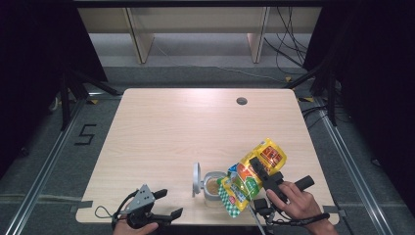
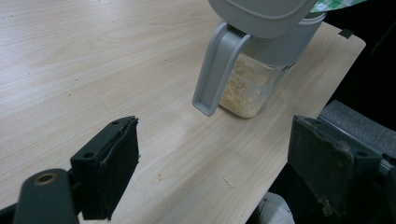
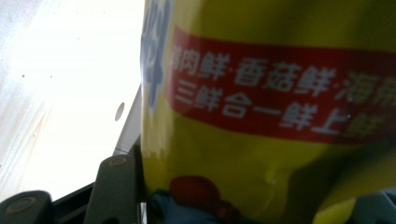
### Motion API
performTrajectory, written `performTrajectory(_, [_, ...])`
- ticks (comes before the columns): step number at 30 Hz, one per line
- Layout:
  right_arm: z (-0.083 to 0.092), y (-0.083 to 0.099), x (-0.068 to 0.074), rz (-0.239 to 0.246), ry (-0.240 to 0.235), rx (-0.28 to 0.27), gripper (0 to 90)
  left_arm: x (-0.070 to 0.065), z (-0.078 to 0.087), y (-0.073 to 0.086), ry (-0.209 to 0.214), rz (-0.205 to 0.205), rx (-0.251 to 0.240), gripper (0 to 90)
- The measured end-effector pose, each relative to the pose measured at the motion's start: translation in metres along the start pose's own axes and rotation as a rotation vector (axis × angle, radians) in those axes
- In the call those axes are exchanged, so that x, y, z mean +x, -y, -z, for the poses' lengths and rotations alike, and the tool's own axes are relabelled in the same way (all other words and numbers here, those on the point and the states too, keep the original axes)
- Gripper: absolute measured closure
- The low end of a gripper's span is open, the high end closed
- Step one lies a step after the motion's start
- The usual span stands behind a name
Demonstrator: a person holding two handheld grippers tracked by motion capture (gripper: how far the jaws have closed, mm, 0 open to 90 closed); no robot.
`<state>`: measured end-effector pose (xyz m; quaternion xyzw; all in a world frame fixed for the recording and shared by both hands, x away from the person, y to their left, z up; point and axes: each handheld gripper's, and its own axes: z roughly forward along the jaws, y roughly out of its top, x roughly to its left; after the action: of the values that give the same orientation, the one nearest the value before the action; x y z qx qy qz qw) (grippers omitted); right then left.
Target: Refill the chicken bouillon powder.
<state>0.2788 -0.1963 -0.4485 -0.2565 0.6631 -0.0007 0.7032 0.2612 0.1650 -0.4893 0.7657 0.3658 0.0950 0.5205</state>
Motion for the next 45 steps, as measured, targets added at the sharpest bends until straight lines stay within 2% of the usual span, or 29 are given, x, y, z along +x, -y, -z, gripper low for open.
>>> performTrajectory(1, [0.0013, 0.0002, 0.0005, -0.012, -0.003, 0.007, 46.5, 0.0002, 0.0001, -0.0001, 0.0, -0.001, 0.001, 15.9])
performTrajectory(4, [0.0013, 0.0002, 0.0005, -0.007, -0.004, 0.008, 46.5, -0.0003, -0.0002, 0.0, 0.0, 0.0, -0.001, 16.0])
performTrajectory(5, [0.0007, 0.0003, 0.0012, -0.011, -0.003, 0.006, 46.5, 0.0009, 0.0007, -0.0003, -0.001, -0.024, 0.018, 16.0])
performTrajectory(8, [0.0009, 0.0001, 0.0006, -0.004, -0.008, 0.006, 46.5, 0.002, 0.0016, -0.0007, -0.005, -0.032, 0.027, 16.0])
performTrajectory(23, [0.0016, 0.0003, 0.0001, 0.009, -0.002, 0.003, 46.5, 0.0011, 0.0014, -0.0006, -0.006, -0.026, 0.019, 15.9])
performTrajectory(24, [0.0019, 0.0006, 0.0011, -0.005, -0.006, 0.01, 46.5, 0.0014, 0.0012, -0.0007, -0.005, -0.024, 0.019, 16.0])
performTrajectory(26, [0.0018, 0.0006, -0.0006, 0.008, 0.002, 0.006, 46.5, 0.0013, 0.0013, -0.0006, -0.005, -0.026, 0.02, 16.0])
performTrajectory(45, [0.0021, 0.001, -0.0001, 0.017, 0.001, 0.002, 48.4, 0.0012, 0.0011, -0.0005, -0.004, -0.026, 0.019, 16.0])
